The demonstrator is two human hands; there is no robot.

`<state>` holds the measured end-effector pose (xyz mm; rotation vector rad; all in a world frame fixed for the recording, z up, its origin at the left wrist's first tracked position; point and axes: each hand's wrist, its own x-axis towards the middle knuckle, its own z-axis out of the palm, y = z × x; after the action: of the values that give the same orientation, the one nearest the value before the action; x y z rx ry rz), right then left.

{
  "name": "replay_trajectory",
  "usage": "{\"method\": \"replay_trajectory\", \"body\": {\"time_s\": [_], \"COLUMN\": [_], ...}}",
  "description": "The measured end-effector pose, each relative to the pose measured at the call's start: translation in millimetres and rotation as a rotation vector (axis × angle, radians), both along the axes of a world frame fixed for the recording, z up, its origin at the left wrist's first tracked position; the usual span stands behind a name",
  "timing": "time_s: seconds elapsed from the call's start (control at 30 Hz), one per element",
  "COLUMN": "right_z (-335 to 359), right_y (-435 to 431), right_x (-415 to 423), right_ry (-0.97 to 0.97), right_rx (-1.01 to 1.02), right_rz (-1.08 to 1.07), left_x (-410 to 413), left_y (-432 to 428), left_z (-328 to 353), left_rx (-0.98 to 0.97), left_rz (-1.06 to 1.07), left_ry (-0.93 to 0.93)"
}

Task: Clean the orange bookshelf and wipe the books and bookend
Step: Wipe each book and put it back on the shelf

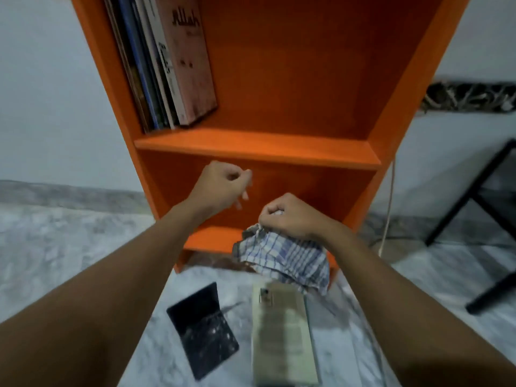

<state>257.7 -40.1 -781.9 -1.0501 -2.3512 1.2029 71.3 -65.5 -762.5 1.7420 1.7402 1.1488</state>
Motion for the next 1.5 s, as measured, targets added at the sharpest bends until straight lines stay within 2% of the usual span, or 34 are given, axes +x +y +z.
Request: {"method": "replay_trajectory", "body": {"time_s": [0.13, 0.3, 0.47, 0.57, 0.67, 0.73, 0.8, 0.97, 1.07, 1.2, 1.3, 1.37, 1.43, 1.5], "right_z": [-68, -168, -246, -280, -324, -337, -342, -354, -364, -361, -351, -352, -350, -349], "right_y": [-9, -19, -52, -82, -112, -125, -129, -134, -137, -120, -102, -83, -57, -34], "right_x": [36, 71, 80, 78, 81, 84, 87, 89, 80, 72, 72, 82, 95, 105], "right_ry": [-0.076, -0.126, -0.123, -0.188, -0.313, -0.355, -0.345, -0.246, -0.197, -0.21, -0.36, -0.412, -0.393, -0.422], "right_rx": [-0.071, -0.132, -0.173, -0.007, 0.29, 0.42, 0.512, 0.65, 0.712, 0.659, 0.5, 0.383, 0.244, 0.135], "right_rz": [-0.135, -0.317, -0.412, -0.394, -0.336, -0.4, -0.393, -0.167, -0.106, -0.129, -0.211, -0.39, -0.659, -0.806], "left_x": [30, 63, 81, 81, 80, 81, 80, 72, 68, 66, 62, 59, 56, 53], "left_y": [-24, -40, -57, -66, -70, -70, -71, -76, -78, -77, -75, -74, -75, -77], "left_z": [-51, -150, -253, -292, -308, -313, -317, -327, -333, -341, -350, -353, -356, -358], "left_rx": [-0.324, -0.832, -1.052, -1.141, -1.141, -1.141, -1.139, -1.096, -1.055, -1.03, -1.038, -1.049, -1.061, -1.083], "left_rz": [-0.039, -0.007, 0.165, 0.237, 0.298, 0.307, 0.301, 0.281, 0.3, 0.327, 0.301, 0.289, 0.262, 0.2], "left_ry": [-0.205, -0.184, -0.097, -0.251, -0.347, -0.362, -0.388, -0.453, -0.484, -0.521, -0.558, -0.561, -0.56, -0.553]}}
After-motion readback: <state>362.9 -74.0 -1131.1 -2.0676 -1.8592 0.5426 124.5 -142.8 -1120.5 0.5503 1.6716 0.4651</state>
